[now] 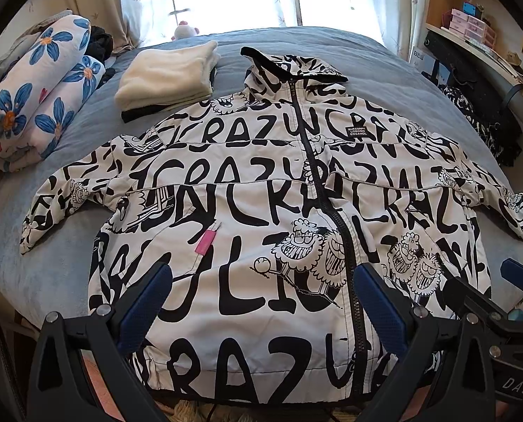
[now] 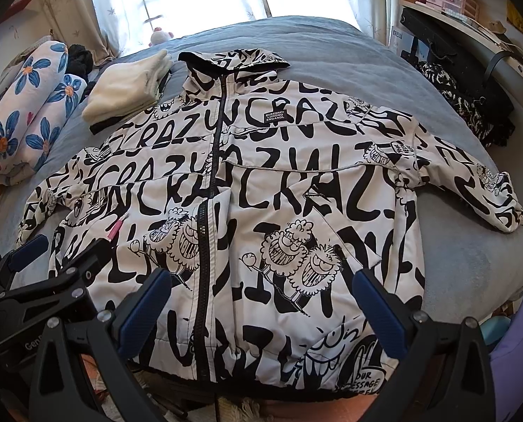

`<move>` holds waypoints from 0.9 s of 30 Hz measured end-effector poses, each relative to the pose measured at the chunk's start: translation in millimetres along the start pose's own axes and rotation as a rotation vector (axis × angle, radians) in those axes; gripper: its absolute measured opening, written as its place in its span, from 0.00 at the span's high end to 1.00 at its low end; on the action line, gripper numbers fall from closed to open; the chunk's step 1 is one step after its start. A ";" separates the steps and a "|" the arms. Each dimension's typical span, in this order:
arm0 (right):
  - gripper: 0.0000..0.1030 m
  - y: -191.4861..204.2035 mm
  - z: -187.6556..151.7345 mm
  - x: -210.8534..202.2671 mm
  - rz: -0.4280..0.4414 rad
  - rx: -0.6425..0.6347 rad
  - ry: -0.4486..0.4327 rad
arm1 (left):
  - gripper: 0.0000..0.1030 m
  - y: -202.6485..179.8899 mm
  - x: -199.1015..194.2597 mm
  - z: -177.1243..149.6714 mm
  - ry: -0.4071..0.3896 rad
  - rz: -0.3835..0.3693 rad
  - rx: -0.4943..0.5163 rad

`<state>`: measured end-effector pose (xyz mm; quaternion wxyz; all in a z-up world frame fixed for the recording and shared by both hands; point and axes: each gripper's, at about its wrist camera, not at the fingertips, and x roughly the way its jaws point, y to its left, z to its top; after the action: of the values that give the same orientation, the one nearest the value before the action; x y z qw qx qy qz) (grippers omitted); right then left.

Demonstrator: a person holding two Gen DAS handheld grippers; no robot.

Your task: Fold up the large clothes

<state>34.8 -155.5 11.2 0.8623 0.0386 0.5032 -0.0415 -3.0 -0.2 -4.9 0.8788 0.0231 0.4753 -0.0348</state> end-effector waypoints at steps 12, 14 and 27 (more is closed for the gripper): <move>0.00 -0.2 -0.4 0.2 0.003 0.002 0.001 | 0.01 -0.7 -0.3 -1.1 -0.002 0.001 0.002; 0.00 -0.8 -0.2 0.4 0.002 0.002 0.000 | 0.01 -0.9 -0.4 -1.3 -0.003 0.001 0.002; 0.00 -0.7 -0.6 0.4 0.004 0.003 0.001 | 0.01 -1.3 -0.6 -2.1 -0.004 0.002 0.003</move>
<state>34.4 -156.1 10.4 0.8620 0.0410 0.5036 -0.0405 -5.2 -1.4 -5.6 0.8797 0.0247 0.4737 -0.0348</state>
